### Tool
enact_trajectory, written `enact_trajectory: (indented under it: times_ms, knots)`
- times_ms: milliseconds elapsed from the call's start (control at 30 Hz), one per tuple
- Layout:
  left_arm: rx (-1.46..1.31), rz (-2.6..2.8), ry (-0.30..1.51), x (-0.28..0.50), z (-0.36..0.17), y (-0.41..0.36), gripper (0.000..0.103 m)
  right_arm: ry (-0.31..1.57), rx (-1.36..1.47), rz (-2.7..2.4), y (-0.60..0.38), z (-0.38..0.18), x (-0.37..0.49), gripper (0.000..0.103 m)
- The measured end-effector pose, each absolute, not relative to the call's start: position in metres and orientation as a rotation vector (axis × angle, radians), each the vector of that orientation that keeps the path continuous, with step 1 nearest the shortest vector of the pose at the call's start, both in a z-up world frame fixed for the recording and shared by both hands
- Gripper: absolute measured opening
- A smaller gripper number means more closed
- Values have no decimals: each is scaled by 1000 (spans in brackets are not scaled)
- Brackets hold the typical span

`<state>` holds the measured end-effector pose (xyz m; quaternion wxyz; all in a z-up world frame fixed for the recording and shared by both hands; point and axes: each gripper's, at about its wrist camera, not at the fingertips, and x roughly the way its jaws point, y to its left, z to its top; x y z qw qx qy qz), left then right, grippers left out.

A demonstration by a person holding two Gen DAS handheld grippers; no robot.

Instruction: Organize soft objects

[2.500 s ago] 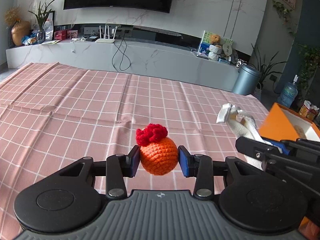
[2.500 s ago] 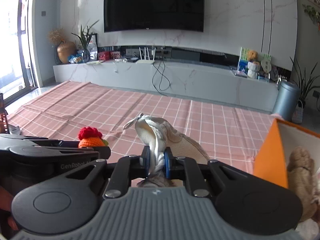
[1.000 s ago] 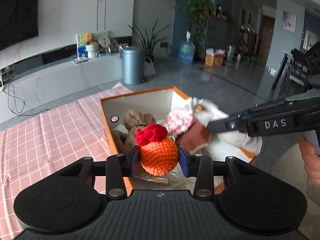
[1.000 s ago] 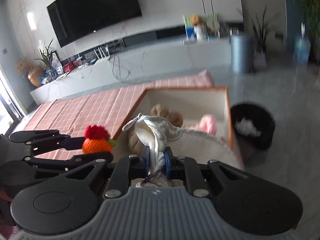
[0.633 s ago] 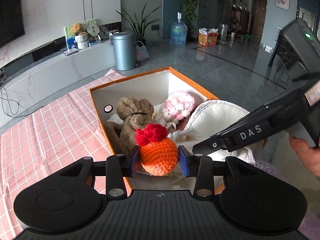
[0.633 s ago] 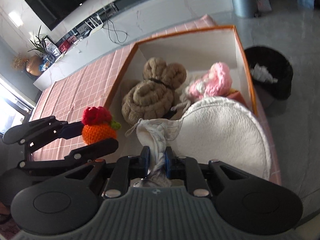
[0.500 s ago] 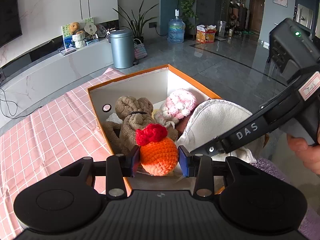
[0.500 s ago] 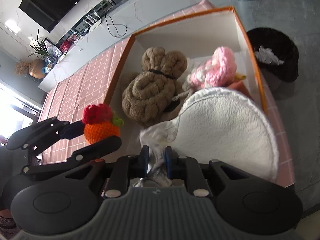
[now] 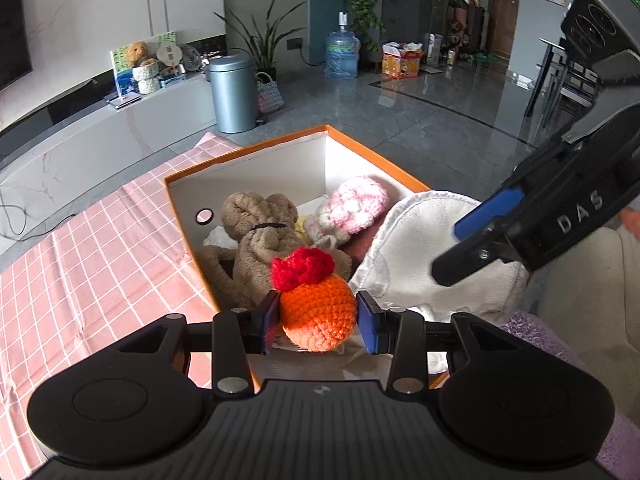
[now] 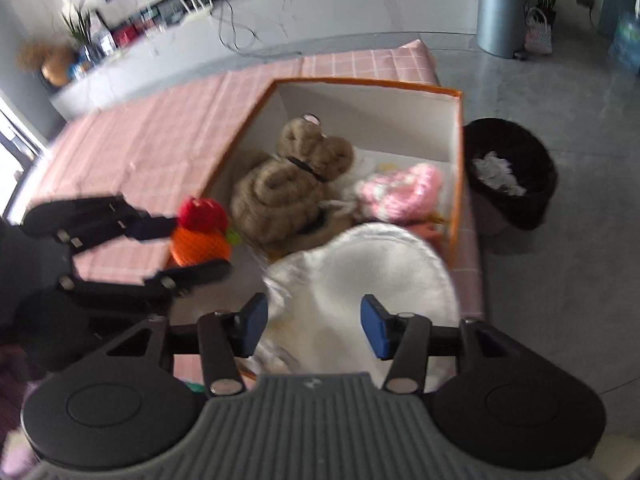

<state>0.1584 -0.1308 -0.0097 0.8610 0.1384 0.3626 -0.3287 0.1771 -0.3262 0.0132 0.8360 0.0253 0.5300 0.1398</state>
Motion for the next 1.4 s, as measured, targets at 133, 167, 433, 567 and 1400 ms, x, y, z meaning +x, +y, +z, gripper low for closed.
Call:
enact_trajectory:
  times_ms: [133,167,433,567,1400]
  knots:
    - [314,-710,759,157,-9,-138,46,1196,-79,263,-321,4,182,41]
    - [320,-712,759,157,-9,-139,46,1212,-91,273,-319,1,185,39]
    - [387,-724,780,162,-14,-146,46,1333,-206,314,-290,-41,207,36]
    - [417,-744,801,164,-19,-146,46,1354,-191,334,-288,-53,212,36]
    - [661,-780,1185,185,-43,-180,56,1190,-164,346,-311,-10,177,46]
